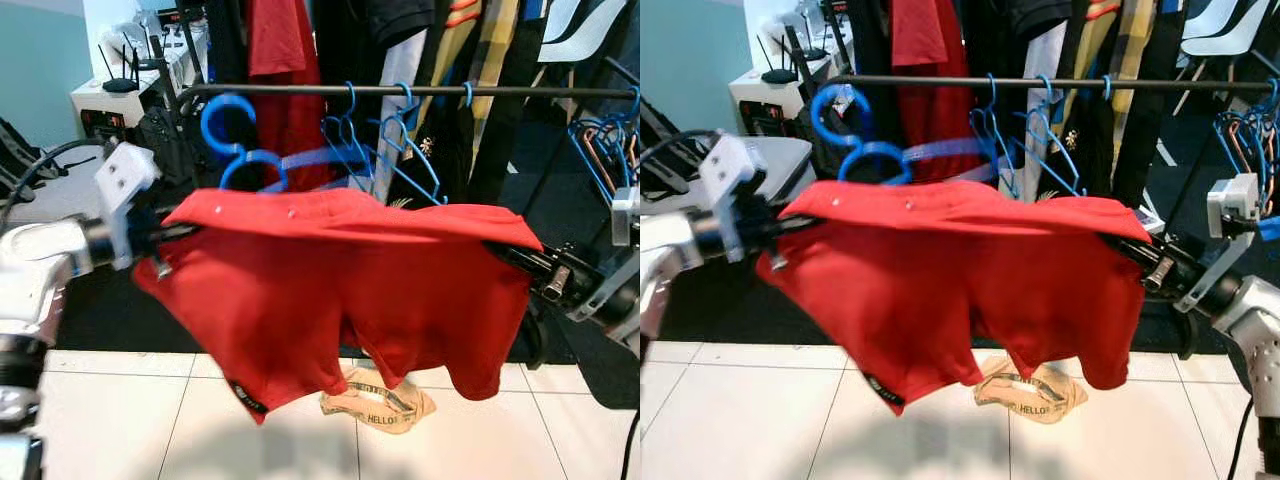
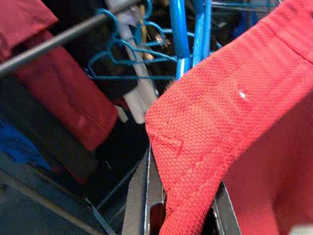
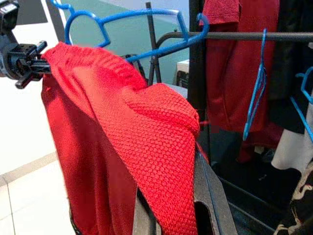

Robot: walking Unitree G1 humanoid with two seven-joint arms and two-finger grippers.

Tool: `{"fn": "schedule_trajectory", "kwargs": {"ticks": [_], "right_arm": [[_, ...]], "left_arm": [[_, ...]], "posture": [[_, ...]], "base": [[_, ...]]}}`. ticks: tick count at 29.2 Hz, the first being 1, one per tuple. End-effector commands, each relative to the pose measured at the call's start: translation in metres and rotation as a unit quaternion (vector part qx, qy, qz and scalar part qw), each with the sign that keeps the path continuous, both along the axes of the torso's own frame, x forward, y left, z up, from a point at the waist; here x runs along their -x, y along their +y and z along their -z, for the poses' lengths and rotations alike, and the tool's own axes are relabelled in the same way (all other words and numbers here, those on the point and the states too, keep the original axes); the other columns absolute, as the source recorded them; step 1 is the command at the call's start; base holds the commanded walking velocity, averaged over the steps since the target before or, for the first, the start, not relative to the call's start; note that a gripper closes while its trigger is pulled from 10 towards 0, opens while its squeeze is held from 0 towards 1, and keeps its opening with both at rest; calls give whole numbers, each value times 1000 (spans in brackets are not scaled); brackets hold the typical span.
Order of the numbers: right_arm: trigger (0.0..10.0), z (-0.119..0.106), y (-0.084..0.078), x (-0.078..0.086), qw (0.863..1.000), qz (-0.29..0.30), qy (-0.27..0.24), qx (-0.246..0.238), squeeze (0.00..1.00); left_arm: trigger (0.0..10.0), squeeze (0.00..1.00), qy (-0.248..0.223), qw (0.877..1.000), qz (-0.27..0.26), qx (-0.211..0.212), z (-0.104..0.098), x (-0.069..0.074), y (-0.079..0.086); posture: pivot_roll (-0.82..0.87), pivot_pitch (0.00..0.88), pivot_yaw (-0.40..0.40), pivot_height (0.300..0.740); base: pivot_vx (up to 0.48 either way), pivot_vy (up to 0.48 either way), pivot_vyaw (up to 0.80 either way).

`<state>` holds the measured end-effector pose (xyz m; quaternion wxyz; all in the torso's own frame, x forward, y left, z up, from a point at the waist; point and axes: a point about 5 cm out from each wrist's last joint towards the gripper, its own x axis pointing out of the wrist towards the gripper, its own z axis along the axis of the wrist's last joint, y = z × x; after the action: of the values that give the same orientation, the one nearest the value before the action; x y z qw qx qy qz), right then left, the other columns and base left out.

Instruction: Hang hanger

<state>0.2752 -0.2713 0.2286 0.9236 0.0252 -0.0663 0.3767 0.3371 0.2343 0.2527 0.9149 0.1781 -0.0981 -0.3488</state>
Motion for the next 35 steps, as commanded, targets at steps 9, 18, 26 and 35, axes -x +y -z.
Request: {"fn": "schedule_trajectory", "kwargs": {"ticks": [9, 18, 26, 35], "right_arm": [[4549, 41, 63, -5, 997, -43, 59, 14, 0], [10000, 59, 32, -12, 990, 43, 93, 98, 1000], [10000, 42, -9, 12, 991, 71, 67, 88, 1000], [10000, 9, -60, 27, 984, 151, 18, 94, 1000]], "left_arm": [[10000, 0, -69, 987, 20, 144, -20, -10, -48], [10000, 0, 37, 992, 28, -114, 3, -15, -36], [10000, 0, 112, 957, 30, -266, 9, -12, -8], [10000, 0, 143, 937, 85, -306, 1, -11, -20]], "posture": [[-64, 0, 39, 740], [-29, 0, 48, 740], [-24, 0, 72, 740], [-45, 0, 76, 740]], "base": [[0, 0, 0], [0, 0, 0], [0, 0, 0], [0, 0, 0]]}}
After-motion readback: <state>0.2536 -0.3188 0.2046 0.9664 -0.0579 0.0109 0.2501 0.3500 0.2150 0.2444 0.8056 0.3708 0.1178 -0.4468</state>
